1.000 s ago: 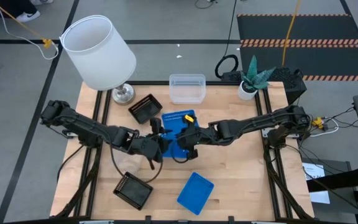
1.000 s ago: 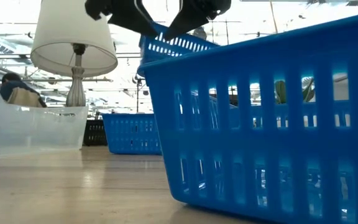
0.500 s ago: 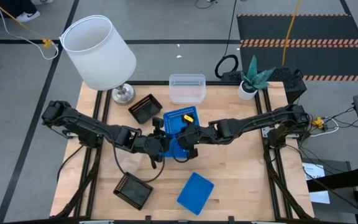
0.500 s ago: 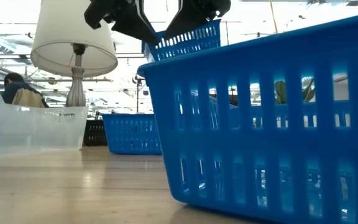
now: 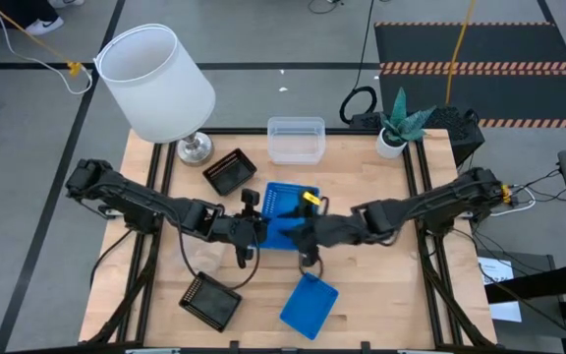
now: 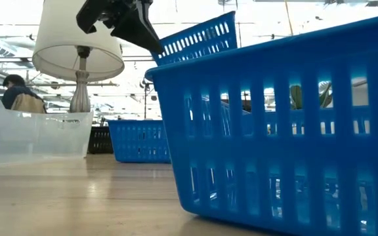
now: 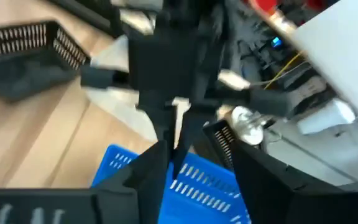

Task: Stack baskets by color
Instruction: Stack the top right blue bin on the top left blue bin

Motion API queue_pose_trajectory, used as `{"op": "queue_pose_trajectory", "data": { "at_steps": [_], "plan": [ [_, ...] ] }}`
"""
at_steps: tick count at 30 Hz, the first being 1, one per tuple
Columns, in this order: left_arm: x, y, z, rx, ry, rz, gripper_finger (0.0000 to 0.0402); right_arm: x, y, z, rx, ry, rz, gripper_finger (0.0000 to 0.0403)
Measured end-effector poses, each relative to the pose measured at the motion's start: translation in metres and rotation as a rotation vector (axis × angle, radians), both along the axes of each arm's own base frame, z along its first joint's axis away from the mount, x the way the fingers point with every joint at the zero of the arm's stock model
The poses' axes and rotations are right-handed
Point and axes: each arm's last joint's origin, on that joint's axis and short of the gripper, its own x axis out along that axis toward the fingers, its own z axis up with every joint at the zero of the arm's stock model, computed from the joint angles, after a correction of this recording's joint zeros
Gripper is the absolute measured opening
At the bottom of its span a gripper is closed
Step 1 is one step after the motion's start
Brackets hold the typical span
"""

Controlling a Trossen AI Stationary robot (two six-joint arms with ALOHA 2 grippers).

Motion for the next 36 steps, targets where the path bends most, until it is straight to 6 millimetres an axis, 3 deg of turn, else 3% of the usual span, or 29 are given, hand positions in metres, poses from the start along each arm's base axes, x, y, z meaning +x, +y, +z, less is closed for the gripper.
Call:
{"op": "queue_pose_trajectory", "data": {
  "at_steps": [5,9,15,22,26,36],
  "plan": [
    [-0.008,-0.009,0.003,-0.038,0.012,-0.020,0.0024,-0.031,0.014,0.027,0.009,-0.071,-0.025,0.0191],
    [-0.019,-0.018,0.005,-0.090,0.047,-0.061,0.0012,-0.058,0.022,0.038,0.001,-0.106,-0.084,0.0189],
    [-0.031,-0.027,0.033,-0.166,0.070,0.003,0.0018,-0.092,0.021,0.037,-0.003,-0.148,-0.132,0.0186],
    [-0.036,-0.036,0.059,-0.204,0.042,0.018,0.0008,-0.118,0.007,0.022,0.021,-0.162,-0.168,0.0185],
    [-0.038,-0.036,0.052,-0.204,0.055,0.054,0.0019,-0.130,-0.001,0.018,0.015,-0.184,-0.212,0.0185],
    [-0.031,-0.037,0.004,-0.194,0.155,0.147,0.0012,-0.144,-0.009,0.021,0.087,-0.236,-0.237,0.0185]
  ]
}}
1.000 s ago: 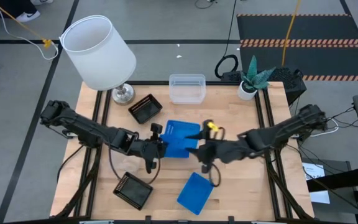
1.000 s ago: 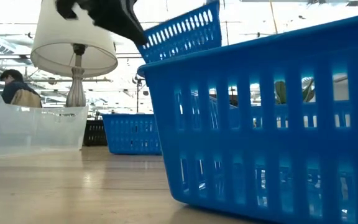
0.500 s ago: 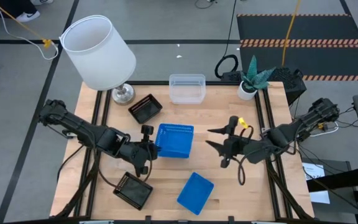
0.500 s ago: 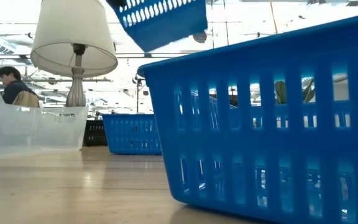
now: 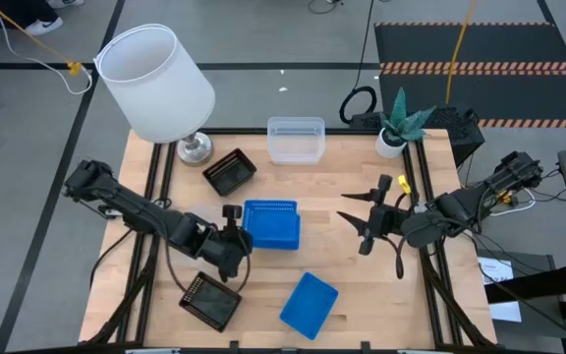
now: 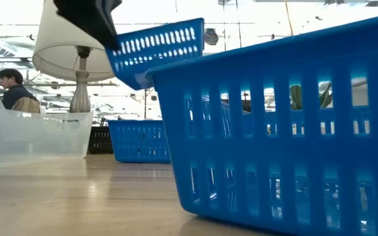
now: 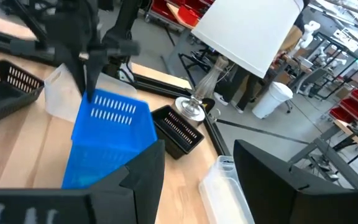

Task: Stack baskets by color
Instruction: Stack the top right blue bin on the top left blue bin

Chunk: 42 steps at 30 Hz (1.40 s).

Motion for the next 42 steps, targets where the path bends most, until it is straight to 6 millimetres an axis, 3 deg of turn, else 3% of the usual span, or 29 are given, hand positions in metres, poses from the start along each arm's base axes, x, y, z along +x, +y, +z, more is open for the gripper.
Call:
{"op": "queue_pose_trajectory", "data": {
  "at_steps": [11,15,24,42],
  "plan": [
    [0.027,0.000,-0.041,0.040,0.071,0.014,0.0008,0.001,0.001,0.000,0.000,-0.005,0.004,0.0185],
    [0.032,0.003,-0.051,0.046,0.106,0.030,0.0024,0.001,0.001,0.000,-0.001,-0.004,0.005,0.0185],
    [0.033,0.002,-0.055,0.004,0.136,0.007,0.0008,0.001,0.001,0.000,-0.001,-0.004,0.005,0.0185],
    [0.034,0.004,-0.055,-0.014,0.144,0.005,0.0058,0.001,0.001,0.000,-0.001,-0.004,0.005,0.0185]
  ]
}}
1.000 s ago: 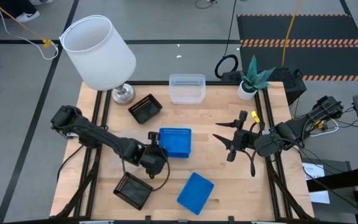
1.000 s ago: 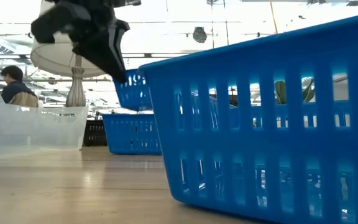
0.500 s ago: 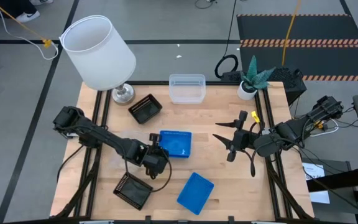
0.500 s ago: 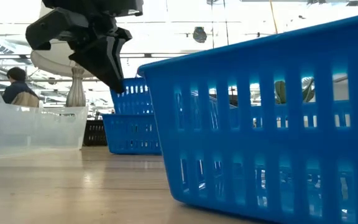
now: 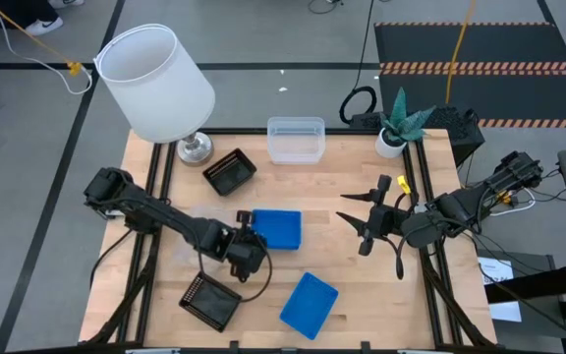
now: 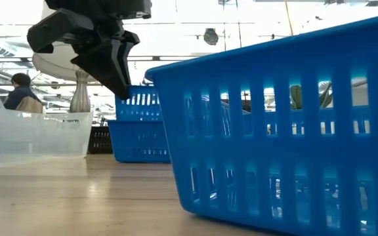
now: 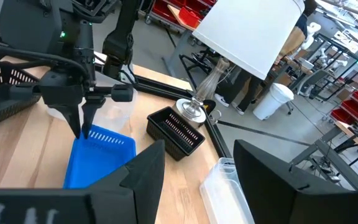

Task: Stack baskets by color
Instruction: Stack the top right blue bin on the top left blue bin, then stack the bottom transparent bin on the top transparent bin

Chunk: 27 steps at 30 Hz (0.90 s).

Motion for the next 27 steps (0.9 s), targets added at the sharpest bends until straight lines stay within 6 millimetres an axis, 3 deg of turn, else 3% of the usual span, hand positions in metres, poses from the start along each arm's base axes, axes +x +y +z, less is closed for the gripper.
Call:
{"op": "queue_pose_trajectory", "data": {
  "at_steps": [13,20,27],
  "plan": [
    [0.002,0.004,0.001,-0.007,-0.015,0.016,0.0175,0.000,0.000,0.000,0.001,0.001,0.003,0.0185],
    [-0.005,0.006,0.024,-0.039,-0.089,0.009,0.0172,0.002,0.001,-0.002,0.016,0.002,0.005,0.0185],
    [-0.019,0.003,0.053,-0.084,-0.200,-0.017,0.0155,0.019,0.014,-0.013,0.095,0.061,0.202,0.0185]
  ]
}}
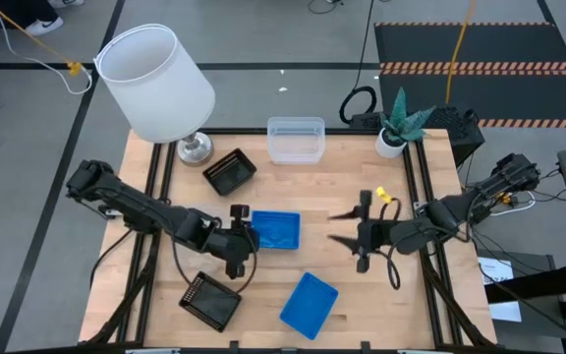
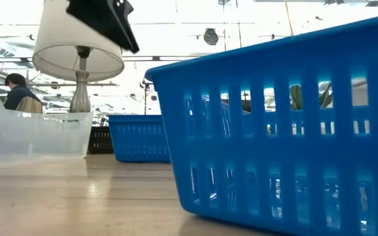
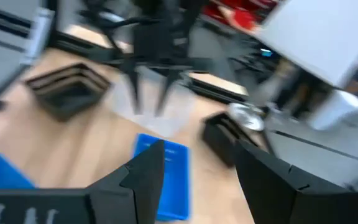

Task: Stack baskets by color
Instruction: Stack the bottom transparent bin on the top transparent bin

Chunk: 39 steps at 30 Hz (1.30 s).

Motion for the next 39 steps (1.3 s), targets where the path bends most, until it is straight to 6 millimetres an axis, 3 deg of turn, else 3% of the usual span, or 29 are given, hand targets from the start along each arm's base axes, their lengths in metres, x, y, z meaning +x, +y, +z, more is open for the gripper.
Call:
{"op": "queue_pose_trajectory", "data": {
  "at_steps": [10,21,27,31,39],
  "plan": [
    [-0.004,-0.008,0.005,-0.003,-0.029,-0.046,0.0154,0.038,0.028,-0.032,0.189,0.151,0.244,0.0185],
    [-0.001,-0.016,0.008,-0.037,-0.090,-0.056,0.0154,0.068,0.053,-0.071,0.386,0.354,0.212,0.0183],
    [-0.002,-0.019,0.008,-0.046,-0.093,-0.057,0.0154,0.082,0.050,-0.072,0.450,0.223,0.056,0.0173],
    [0.001,-0.021,0.011,-0.066,-0.134,-0.057,0.0154,0.083,0.047,-0.070,0.483,0.138,-0.102,0.0169],
    [0.009,-0.025,0.021,-0.122,-0.266,-0.059,0.0154,0.084,0.047,-0.062,0.525,-0.020,-0.227,0.0168]
  ]
}}
